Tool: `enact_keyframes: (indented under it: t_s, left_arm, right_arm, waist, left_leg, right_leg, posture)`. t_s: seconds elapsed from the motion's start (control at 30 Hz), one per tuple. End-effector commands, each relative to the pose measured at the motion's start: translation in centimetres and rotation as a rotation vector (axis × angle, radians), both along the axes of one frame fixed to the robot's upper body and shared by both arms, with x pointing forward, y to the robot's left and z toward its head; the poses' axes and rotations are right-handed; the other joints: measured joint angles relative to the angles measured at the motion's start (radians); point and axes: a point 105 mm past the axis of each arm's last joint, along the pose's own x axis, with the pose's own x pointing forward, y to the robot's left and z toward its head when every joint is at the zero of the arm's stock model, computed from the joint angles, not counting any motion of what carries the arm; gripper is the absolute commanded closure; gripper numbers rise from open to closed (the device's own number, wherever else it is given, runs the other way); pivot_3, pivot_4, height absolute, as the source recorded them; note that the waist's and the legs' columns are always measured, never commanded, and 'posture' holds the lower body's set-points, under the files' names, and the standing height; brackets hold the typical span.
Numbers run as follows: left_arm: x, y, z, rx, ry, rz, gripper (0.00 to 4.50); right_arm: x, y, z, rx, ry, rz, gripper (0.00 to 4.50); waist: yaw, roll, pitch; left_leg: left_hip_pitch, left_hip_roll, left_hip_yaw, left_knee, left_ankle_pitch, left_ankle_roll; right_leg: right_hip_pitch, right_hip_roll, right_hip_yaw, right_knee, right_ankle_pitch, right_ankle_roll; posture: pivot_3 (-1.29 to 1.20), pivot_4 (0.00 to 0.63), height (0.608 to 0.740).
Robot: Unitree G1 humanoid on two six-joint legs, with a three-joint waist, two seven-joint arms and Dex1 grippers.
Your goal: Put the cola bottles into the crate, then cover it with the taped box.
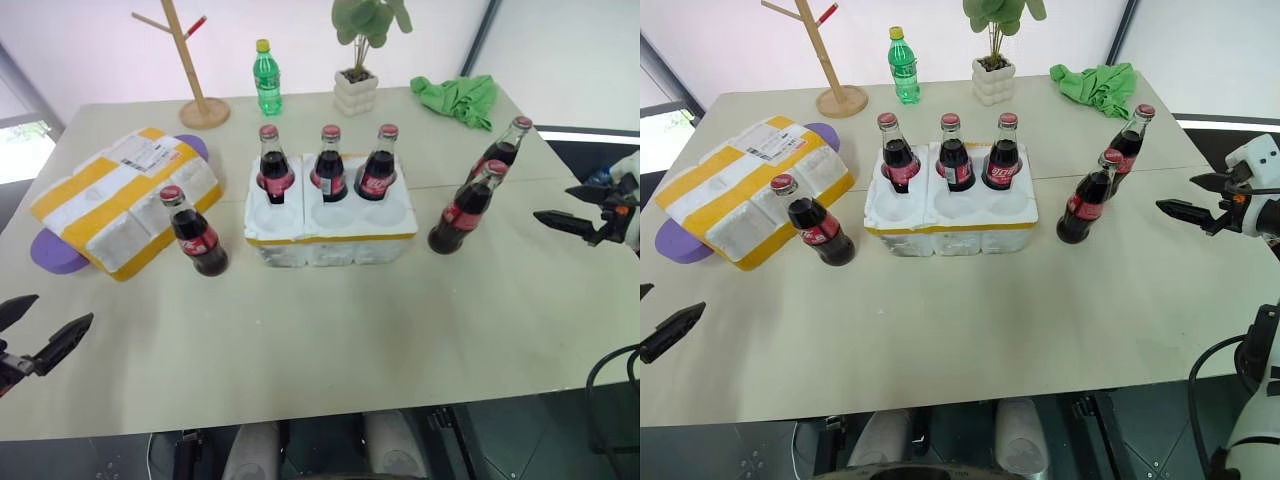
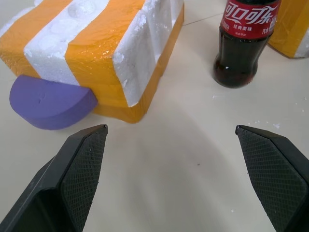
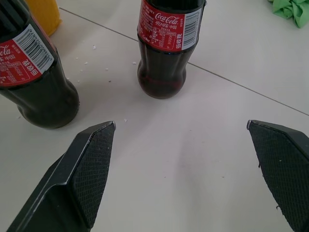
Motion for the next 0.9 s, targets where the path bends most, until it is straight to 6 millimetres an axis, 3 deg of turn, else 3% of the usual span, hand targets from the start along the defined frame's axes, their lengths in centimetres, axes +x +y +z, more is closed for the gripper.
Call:
enact_keyframes:
  t_s: [0.03,0.6,0.8,0.9]
  left_arm:
    - [-0.3,-0.1,1.0,0.029,-0.022,-0.017,0.03]
    - [0.5,0.3,1.5,0.012,-0.04,-0.004,0.03]
    - [1.4,-1.9,2.7,0.014,-0.069,-0.102,0.03]
    - [2.1,-3.2,3.1,0.023,-0.07,-0.174,0.03]
  right_arm:
    - [0.0,-0.2,1.4,-0.002,-0.047,-0.006,0.0]
    - [-0.1,-0.7,1.3,0.008,-0.058,-0.038,0.0]
    - [0.0,-0.7,1.6,0.033,-0.081,-0.048,0.0]
    - [-0.3,-1.0,2.8,0.028,-0.1,-0.039,0.0]
  waist:
    - [0.0,0.0,0.0]
    - [0.0,0.0,0.0]
    - [0.0,0.0,0.0]
    - [0.001,0.0,0.0]
  left_leg:
    - [0.0,0.0,0.0,0.0,0.0,0.0]
    - [0.0,0.0,0.003,0.0,0.0,0.0]
    - [0.0,0.0,0.004,0.0,0.0,0.0]
    - [0.0,0.0,0.004,0.001,0.0,0.0]
  right_leg:
    - [0.0,0.0,0.0,0.0,0.0,0.0]
    - [-0.002,0.0,0.003,0.002,0.0,0.0]
    - [-0.003,0.0,0.005,0.003,0.0,0.0]
    - [-0.003,0.001,0.005,0.004,0.0,0.0]
  posture:
    - [0.0,0.15,0.74]
    - [0.0,0.15,0.74]
    - [0.0,0.15,0.74]
    - [0.0,0.15,0.74]
